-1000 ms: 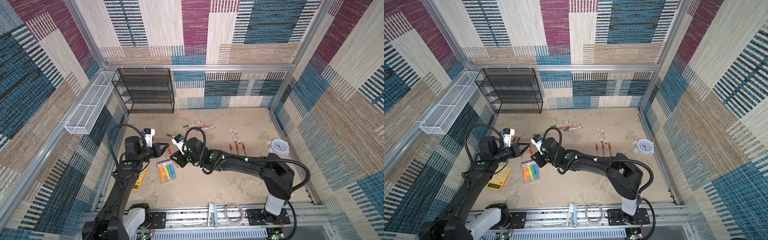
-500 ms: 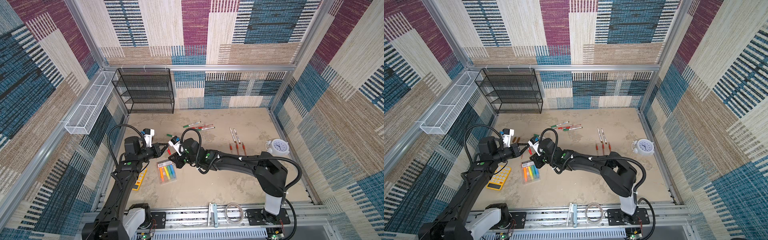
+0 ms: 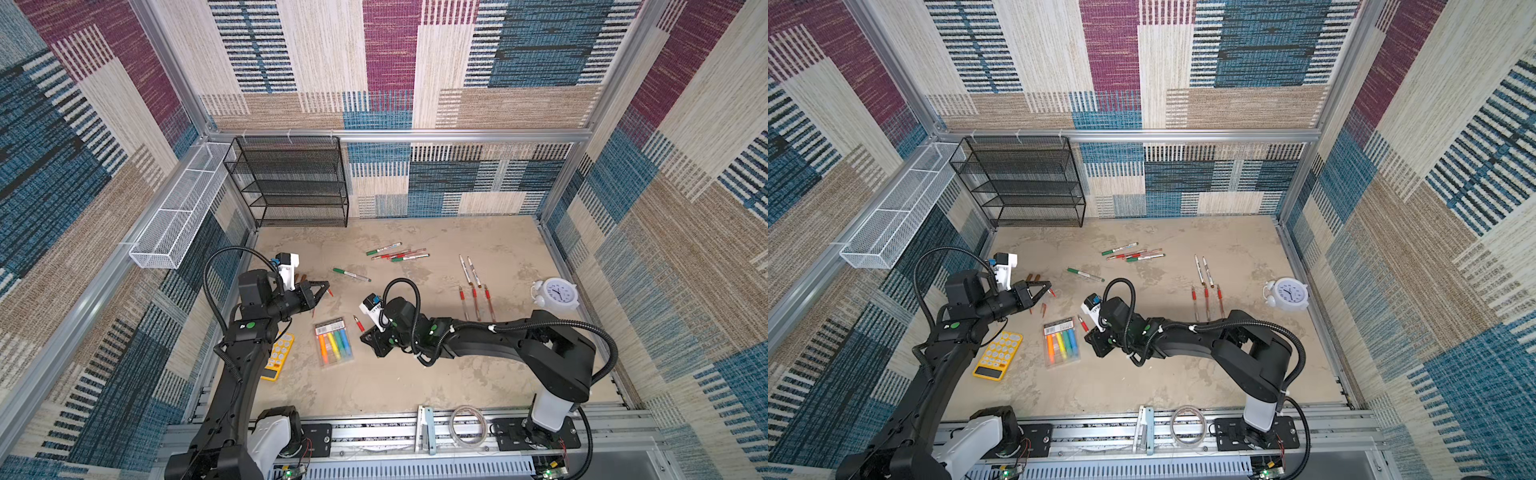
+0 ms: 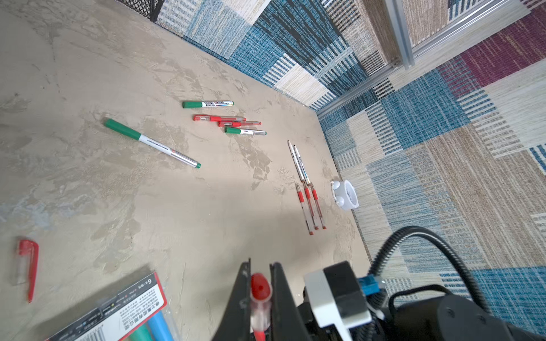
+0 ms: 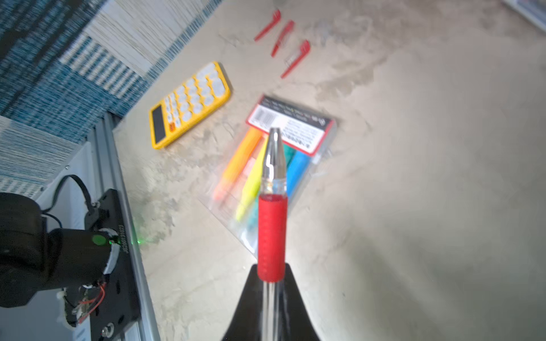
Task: Open the pen caps
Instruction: 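Pull the grippers apart to remove the red cap, then lower the red cap beside the other red caps and open left gripper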
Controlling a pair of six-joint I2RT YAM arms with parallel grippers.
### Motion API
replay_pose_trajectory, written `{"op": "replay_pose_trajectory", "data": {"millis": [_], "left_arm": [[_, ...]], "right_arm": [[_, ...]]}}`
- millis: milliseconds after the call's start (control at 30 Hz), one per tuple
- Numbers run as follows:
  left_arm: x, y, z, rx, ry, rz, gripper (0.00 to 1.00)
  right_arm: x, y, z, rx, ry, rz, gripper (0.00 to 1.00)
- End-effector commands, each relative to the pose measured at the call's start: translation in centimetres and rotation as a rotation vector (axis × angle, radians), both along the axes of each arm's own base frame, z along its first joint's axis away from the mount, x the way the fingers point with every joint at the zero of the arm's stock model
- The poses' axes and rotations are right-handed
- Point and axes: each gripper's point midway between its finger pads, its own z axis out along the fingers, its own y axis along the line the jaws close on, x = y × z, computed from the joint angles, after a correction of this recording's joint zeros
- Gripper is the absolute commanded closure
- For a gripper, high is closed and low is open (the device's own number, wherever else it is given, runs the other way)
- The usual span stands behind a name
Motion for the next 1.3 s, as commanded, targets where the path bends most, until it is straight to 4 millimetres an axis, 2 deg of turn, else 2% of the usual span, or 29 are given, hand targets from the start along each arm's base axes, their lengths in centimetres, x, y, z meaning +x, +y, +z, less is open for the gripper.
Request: {"op": "replay_pose_trajectory", "data": {"millis": [0,100,333,433,567,700,933,1033,1267], "left_arm": [[0.9,1.3,0.9,0.023,-0.024,0.064,1.00],[1.0,1.2,0.7,0.039,-0.047,0.050,1.00],[1.5,1.5,-1.8,0.133,-0.011,0.041,1.00],[1.9,2.0,-3.8,0.191,0.060,0.048,1.00],[2.7,2.2,-7.5,0.301,0.199,0.002,1.00],[3.7,2.6,-9.6,0.355,0.290,-0.005,1.00],[4.4,2.9,-13.7,0.428,0.413,-0.041,1.00],[4.8,3.8,-15.0,0.478,0.440,-0.021,1.00],[4.6,4.2,-17.8,0.511,0.524,-0.040,1.00]], "right_arm": [[-0.3,-0.4,1.5,0.045,-0.010,-0.022,1.00],[0.0,-1.0,2.0,0.041,-0.040,-0.043,1.00],[1.1,-2.6,3.5,0.019,-0.080,-0.110,1.00],[1.6,-3.5,4.1,-0.005,-0.083,-0.147,1.00],[2.2,-5.2,4.7,-0.010,-0.092,-0.195,1.00],[2.6,-7.2,5.1,-0.018,-0.084,-0.248,1.00],[2.7,-10.8,4.5,-0.041,-0.079,-0.318,1.00],[2.7,-12.1,4.4,-0.039,-0.089,-0.338,1.00],[2.6,-14.6,3.9,-0.047,-0.096,-0.386,1.00]]}}
